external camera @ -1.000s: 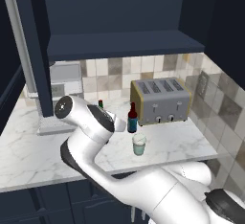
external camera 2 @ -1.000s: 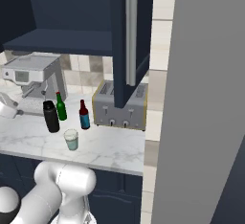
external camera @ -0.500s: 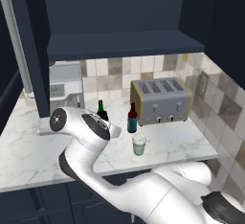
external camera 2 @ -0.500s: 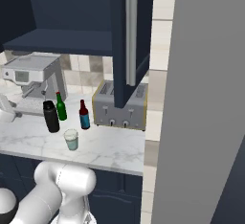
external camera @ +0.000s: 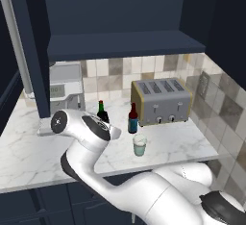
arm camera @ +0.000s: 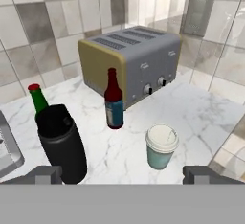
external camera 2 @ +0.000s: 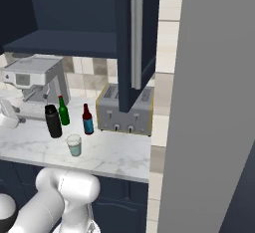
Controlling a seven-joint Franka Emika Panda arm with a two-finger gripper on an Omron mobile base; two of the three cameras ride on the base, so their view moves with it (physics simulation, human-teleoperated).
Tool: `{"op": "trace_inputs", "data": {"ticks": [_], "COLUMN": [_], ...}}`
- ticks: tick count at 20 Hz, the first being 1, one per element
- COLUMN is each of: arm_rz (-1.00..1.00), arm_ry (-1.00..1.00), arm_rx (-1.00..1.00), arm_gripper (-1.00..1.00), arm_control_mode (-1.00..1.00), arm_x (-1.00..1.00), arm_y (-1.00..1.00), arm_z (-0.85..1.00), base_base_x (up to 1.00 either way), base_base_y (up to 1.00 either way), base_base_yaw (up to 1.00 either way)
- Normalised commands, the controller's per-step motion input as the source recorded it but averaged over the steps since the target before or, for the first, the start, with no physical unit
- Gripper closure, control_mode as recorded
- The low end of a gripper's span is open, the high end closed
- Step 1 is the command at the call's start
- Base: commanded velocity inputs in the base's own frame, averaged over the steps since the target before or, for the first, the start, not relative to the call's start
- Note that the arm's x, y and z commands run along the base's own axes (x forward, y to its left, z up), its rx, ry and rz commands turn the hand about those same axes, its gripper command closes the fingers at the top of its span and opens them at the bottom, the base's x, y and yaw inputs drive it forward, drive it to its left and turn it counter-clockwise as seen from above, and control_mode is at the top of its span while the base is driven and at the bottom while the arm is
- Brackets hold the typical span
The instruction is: Sort all alcoholic drinks to one cabinet, and non-alcoholic drinks to the other.
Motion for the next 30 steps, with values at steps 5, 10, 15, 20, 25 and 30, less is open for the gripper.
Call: {"op": "trace_inputs", "data": {"ticks": [5,10,15,20,25,30], "arm_rz": [0.00,0.00,0.00,-0.04,-0.07,-0.10], "arm_ry": [0.00,-0.01,0.00,0.00,0.00,0.00], "arm_rx": [0.00,0.00,0.00,0.00,-0.02,-0.03], "arm_gripper": [-1.00,-1.00,-1.00,-1.00,-1.00,-1.00], "arm_control_mode": [-1.00,-1.00,-1.00,-1.00,-1.00,-1.00], "arm_x": [0.05,0.09,0.22,0.23,0.20,0.13], "arm_y": [0.00,0.00,0.00,0.00,0.00,0.00], "arm_z": [-0.20,-0.08,-0.09,-0.11,-0.11,-0.10], "base_base_x": [0.00,0.00,0.00,0.00,0.00,0.00], "base_base_y": [0.00,0.00,0.00,0.00,0.00,0.00], "base_base_yaw": [0.00,0.00,0.00,0.00,0.00,0.00]}}
